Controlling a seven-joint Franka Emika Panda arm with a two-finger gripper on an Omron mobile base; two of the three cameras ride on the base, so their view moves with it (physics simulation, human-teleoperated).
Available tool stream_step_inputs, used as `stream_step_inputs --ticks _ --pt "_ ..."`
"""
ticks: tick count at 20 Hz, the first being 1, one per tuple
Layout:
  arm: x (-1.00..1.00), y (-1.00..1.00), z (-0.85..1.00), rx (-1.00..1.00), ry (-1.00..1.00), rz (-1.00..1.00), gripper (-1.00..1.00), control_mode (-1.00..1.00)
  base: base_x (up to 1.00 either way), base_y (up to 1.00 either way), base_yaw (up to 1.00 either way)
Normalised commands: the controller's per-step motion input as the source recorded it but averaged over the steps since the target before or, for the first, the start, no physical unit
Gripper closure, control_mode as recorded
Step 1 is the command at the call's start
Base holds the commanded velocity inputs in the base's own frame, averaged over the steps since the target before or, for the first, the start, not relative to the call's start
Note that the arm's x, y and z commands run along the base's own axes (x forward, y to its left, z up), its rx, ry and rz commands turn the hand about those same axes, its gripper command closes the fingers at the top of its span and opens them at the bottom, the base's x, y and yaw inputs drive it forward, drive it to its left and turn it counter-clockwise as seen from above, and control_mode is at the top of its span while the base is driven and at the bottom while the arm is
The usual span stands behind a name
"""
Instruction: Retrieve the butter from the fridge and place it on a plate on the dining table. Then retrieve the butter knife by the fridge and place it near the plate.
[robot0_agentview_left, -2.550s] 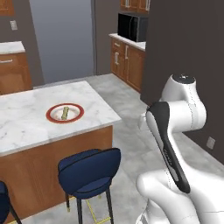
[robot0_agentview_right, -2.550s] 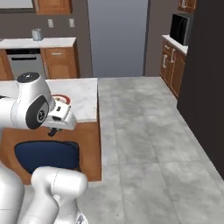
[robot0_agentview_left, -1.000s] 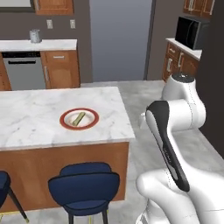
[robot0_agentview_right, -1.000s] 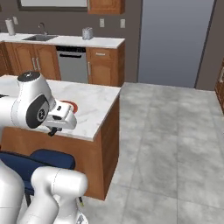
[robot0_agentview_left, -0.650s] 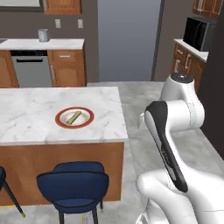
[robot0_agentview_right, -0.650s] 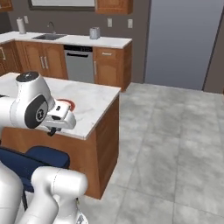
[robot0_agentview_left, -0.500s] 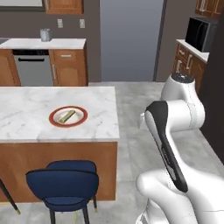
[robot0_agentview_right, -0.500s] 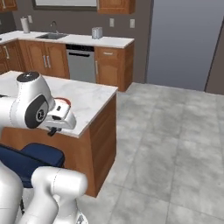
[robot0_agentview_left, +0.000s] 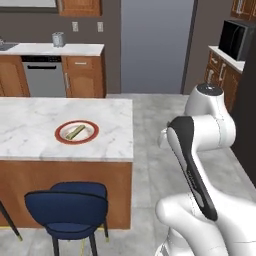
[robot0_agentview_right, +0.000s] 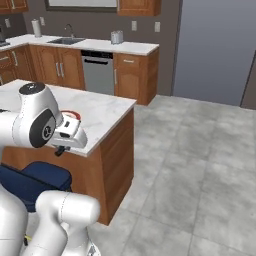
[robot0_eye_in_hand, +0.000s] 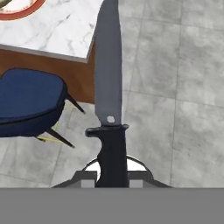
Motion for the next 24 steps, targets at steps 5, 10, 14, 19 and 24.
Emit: stream_step_inputs --ticks 5,10,14,19,24 --pt "0.00 0.00 0.00 0.00 0.00 0.00 1.00 1.00 0.79 0.01 0.11" --pt "0.00 0.00 0.00 0.00 0.00 0.00 1.00 1.00 0.45 0.21 0.03" --pt "0.00 0.00 0.00 0.00 0.00 0.00 1.00 1.00 0.26 0.43 0.00" --pt "0.00 0.00 0.00 0.00 0.00 0.00 1.00 1.00 0.38 0.44 0.00" --pt "0.00 0.00 0.00 0.00 0.00 0.00 1.00 1.00 0.60 0.17 0.00"
